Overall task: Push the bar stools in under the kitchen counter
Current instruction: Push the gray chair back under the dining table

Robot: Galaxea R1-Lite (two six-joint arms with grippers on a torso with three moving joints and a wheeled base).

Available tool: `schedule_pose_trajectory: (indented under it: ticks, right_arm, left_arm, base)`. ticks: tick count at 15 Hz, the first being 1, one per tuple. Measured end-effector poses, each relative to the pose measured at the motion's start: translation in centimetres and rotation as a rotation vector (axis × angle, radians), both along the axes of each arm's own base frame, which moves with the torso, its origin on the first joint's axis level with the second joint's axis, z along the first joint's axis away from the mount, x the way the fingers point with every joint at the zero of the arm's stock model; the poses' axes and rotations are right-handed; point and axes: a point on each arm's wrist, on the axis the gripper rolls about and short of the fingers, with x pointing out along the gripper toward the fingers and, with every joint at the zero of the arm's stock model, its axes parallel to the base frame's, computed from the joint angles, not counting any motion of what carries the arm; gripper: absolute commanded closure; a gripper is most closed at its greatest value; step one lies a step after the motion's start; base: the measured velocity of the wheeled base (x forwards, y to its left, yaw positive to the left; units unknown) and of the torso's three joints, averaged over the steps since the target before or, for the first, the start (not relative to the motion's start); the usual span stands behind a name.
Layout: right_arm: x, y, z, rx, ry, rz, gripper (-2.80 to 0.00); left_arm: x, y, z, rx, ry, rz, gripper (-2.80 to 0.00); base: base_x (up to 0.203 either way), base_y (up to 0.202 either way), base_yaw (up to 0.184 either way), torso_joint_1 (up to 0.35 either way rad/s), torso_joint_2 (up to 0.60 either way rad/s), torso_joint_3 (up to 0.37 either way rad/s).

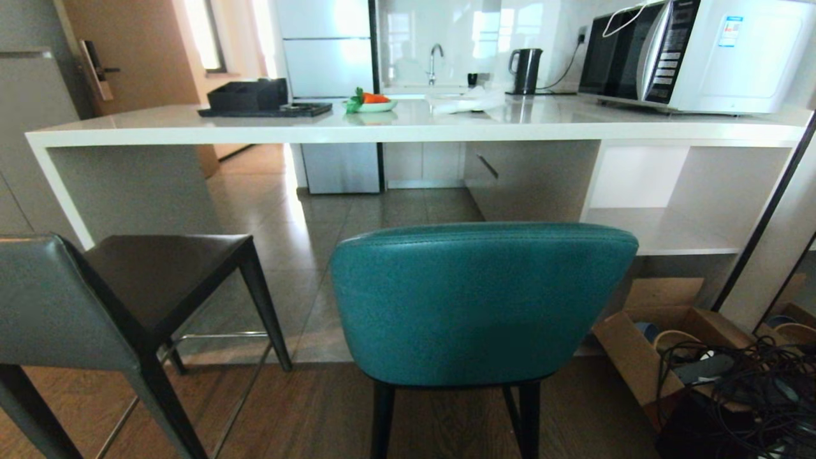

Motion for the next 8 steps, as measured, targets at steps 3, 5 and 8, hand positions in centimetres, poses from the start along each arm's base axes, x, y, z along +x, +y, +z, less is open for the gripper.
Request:
schedule_pose_trajectory:
  ticks: [3,5,8]
  right_arm:
    - [3.6,-0.6,-2.9,-0.045,0.025,-0.472,0.00]
    - [6.0,-1.0,-5.6,-0.200,0.042,-0.758,0.00]
    - [8.4,-1.3,-9.2,-0.426,0.046,-0.989,0.00]
  left_arm:
    - [0.3,0.0,-1.2,0.001,0.022,-0.001,0.00]
    - [0.4,0.0,-2.2,0.003,0.035,-0.002,0.00]
    - [0.7,0.1,-3.6,0.000,0.061,0.052,0.00]
  base:
    - [0.000,0.000,0.000,0.000,0.00,0.000]
    - [0.000,0.000,0.000,0.000,0.00,0.000]
    - [0.000,0.000,0.000,0.000,0.00,0.000]
